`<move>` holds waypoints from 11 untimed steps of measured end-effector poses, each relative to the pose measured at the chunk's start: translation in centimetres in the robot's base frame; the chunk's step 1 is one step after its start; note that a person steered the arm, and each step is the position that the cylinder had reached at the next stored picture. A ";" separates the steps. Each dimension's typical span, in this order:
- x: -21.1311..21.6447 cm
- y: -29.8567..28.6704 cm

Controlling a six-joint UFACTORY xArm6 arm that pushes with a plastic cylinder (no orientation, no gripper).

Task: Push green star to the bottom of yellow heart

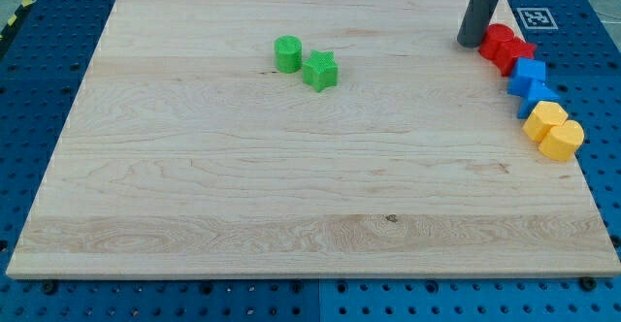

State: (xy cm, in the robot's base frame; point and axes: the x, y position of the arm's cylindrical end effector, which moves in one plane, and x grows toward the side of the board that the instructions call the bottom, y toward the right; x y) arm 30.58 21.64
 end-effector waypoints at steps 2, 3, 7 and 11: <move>-0.1 1.2; -0.2 2.1; 2.1 -17.5; 6.9 -20.1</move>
State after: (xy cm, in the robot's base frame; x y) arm 37.51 1.57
